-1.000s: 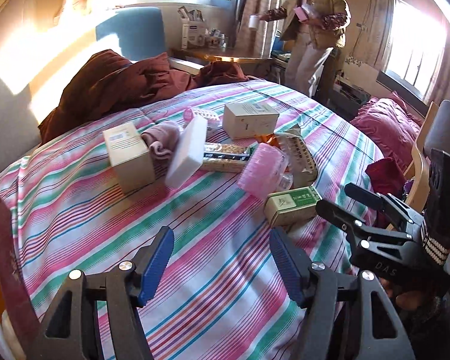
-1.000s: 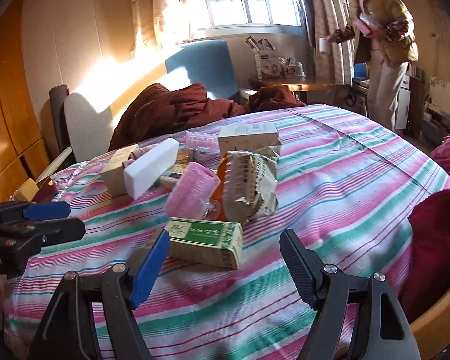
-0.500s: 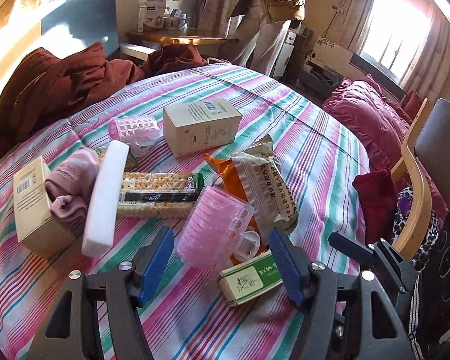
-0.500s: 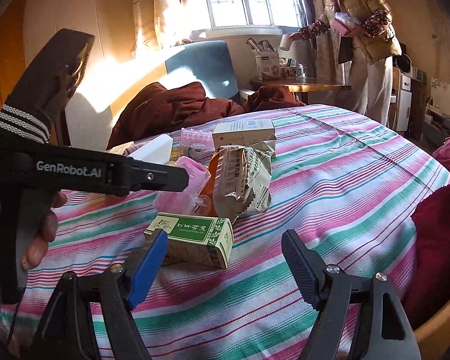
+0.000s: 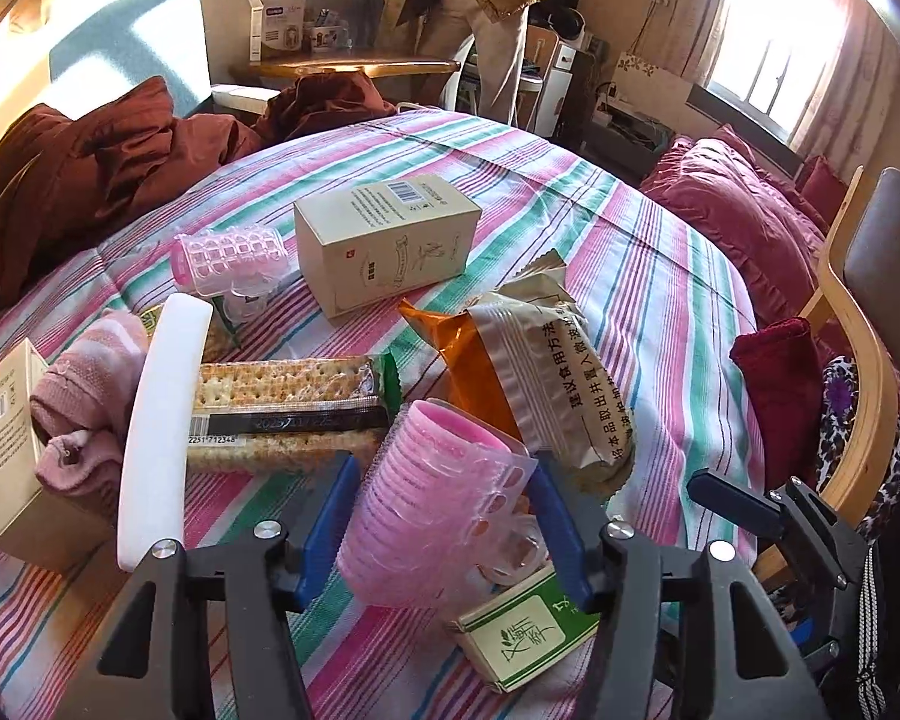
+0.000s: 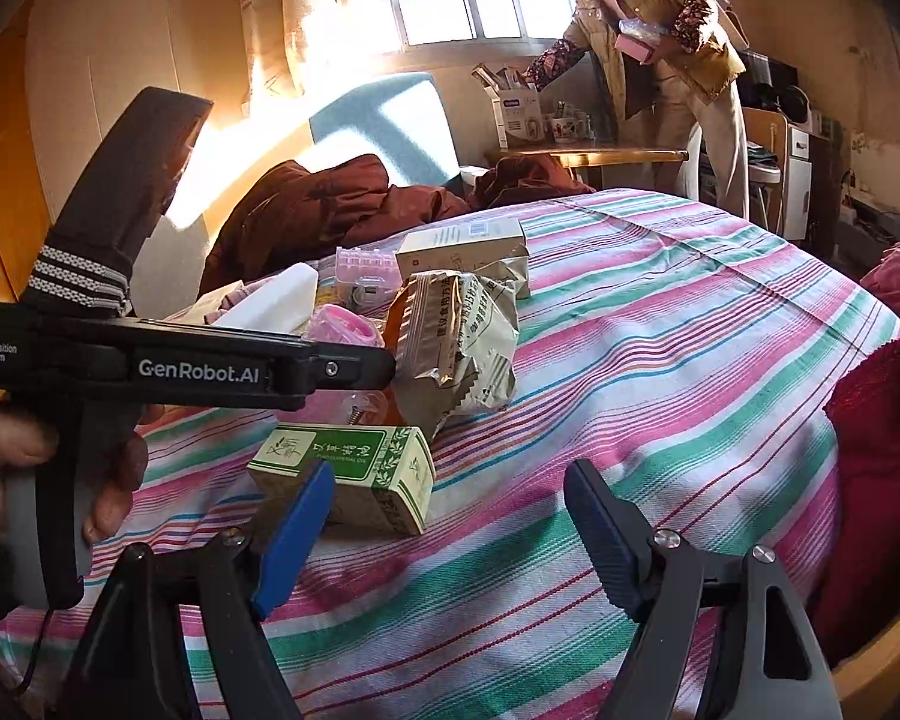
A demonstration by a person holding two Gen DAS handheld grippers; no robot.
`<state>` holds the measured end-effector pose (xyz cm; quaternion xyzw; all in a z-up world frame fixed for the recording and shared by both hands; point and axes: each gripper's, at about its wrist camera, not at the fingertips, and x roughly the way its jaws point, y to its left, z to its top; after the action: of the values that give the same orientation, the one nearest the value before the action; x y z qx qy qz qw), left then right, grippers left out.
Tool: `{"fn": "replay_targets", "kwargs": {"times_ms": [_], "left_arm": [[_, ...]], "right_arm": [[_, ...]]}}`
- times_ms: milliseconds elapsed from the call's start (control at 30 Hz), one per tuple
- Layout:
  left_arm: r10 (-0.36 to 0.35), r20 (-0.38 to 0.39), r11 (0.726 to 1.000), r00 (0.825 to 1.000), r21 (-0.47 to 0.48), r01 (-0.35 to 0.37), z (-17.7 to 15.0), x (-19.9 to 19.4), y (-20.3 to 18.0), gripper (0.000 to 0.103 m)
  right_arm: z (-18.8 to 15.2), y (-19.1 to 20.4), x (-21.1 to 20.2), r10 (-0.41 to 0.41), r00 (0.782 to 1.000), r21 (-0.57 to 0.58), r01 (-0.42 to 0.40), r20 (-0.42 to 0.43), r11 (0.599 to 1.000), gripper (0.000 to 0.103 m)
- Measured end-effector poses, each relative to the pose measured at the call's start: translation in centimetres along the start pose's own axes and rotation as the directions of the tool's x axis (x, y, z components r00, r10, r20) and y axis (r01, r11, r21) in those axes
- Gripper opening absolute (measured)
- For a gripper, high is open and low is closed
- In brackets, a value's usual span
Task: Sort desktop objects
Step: 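Grasp the pink hair curler with the left tool while the right tool grasps the green tea box, then lift the pink curler and green box and carry them toward the gold tray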
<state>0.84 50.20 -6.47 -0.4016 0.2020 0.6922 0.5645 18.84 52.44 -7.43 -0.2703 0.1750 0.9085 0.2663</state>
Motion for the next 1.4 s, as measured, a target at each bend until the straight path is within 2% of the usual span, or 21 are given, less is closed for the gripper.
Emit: {"fn": "replay_targets", "kwargs": {"times_ms": [233,433,700,833,1033,1233,1400], "left_arm": [[0.006,0.053,0.997,0.999,-0.077,-0.002,-2.5,-3.9,1.3,0.055],[0.071,0.106,0.986,0.992,-0.155,-0.054,-6.9,-8.4,3.0,0.055],[0.124,0.128,0.958,0.984,-0.275,-0.085,-12.9,-12.4,5.5,0.055],[0.12,0.158,0.947,0.98,-0.314,-0.065,-15.4,-13.9,6.2,0.055],[0.132,0.194,0.944,0.972,-0.322,-0.064,-17.5,-15.5,5.8,0.056],[0.134,0.21,0.941,0.968,-0.335,-0.057,-18.7,-16.5,5.6,0.056],[0.125,0.219,0.936,0.968,-0.349,-0.042,-19.6,-16.9,5.6,0.056]], "right_arm": [[0.1,0.5,0.0,0.003,1.0,-0.01,-0.004,-0.009,1.0,0.081],[0.3,2.0,0.3,0.031,0.999,-0.032,-0.032,-0.024,0.999,0.081],[0.9,4.9,1.2,0.081,0.995,-0.081,-0.085,-0.051,0.993,0.085],[0.9,6.2,2.2,0.071,0.995,-0.108,-0.078,-0.067,0.991,0.086],[0.8,7.5,3.4,0.08,0.994,-0.124,-0.089,-0.076,0.988,0.084],[0.2,10.6,3.1,0.133,0.988,-0.288,-0.149,-0.074,0.946,0.081],[0.0,10.9,2.7,0.113,0.99,-0.263,-0.132,-0.084,0.956,0.082]]}}
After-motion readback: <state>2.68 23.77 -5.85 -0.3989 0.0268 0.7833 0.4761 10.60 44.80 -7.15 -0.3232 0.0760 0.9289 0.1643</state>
